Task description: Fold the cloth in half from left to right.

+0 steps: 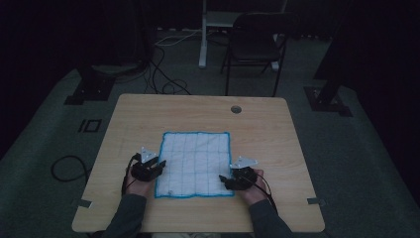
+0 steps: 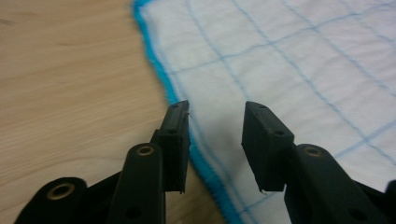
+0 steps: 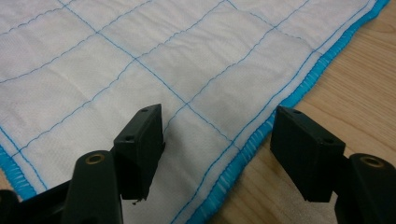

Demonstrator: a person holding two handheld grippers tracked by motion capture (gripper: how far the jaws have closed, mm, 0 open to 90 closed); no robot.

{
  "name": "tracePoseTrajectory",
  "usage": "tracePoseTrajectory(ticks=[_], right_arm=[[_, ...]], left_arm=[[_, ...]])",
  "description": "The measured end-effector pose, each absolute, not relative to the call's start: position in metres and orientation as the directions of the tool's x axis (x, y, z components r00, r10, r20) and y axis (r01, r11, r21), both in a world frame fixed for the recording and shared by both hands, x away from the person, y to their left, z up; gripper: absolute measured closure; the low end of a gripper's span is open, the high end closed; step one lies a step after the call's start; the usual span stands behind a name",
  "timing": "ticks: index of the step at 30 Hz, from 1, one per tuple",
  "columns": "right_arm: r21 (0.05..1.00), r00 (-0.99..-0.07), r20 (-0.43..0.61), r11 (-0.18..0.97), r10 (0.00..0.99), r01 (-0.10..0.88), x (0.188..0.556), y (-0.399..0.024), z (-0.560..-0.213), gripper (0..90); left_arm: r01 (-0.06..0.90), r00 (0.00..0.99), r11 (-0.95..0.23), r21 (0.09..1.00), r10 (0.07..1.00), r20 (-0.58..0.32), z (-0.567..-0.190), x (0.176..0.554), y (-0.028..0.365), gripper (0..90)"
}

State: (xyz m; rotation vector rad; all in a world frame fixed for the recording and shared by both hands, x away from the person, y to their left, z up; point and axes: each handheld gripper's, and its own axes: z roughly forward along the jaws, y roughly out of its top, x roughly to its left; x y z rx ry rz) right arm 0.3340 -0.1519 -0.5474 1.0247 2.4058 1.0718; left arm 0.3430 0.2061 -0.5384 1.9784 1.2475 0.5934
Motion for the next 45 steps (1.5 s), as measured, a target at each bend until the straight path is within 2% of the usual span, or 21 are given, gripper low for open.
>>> tracePoseTrajectory(ticks=[8,16,25,30,37,42,45], right_arm=[[0.744,-0.692,0.006,0.459,0.722,0.485,0.334,-0.152,-0.548,34.5],[0.745,-0.691,0.006,0.457,0.723,0.485,0.333,-0.152,-0.548,34.5],[0.745,-0.688,0.008,0.455,0.726,0.488,0.333,-0.152,-0.548,34.5],[0.744,-0.687,0.007,0.455,0.726,0.488,0.333,-0.151,-0.548,34.5],[0.746,-0.685,0.010,0.450,0.729,0.490,0.332,-0.151,-0.547,36.3],[0.773,-0.667,-0.002,0.424,0.745,0.472,0.330,-0.154,-0.542,40.0],[0.783,-0.652,0.001,0.405,0.758,0.472,0.330,-0.157,-0.541,49.0]], left_arm=[[0.635,0.366,-0.209,0.744,0.929,-0.050,-0.541,0.343,0.215,59.7],[0.632,0.401,-0.209,0.746,0.912,-0.083,-0.543,0.343,0.207,56.2],[0.622,0.404,-0.235,0.747,0.913,-0.049,-0.544,0.346,0.196,55.2],[0.616,0.405,-0.251,0.747,0.914,-0.027,-0.544,0.347,0.189,61.9],[0.624,0.426,-0.235,0.745,0.902,-0.072,-0.544,0.347,0.190,85.4],[0.623,0.442,-0.240,0.745,0.893,-0.081,-0.544,0.348,0.193,86.7],[0.624,0.446,-0.244,0.743,0.891,-0.083,-0.543,0.349,0.195,86.8]])
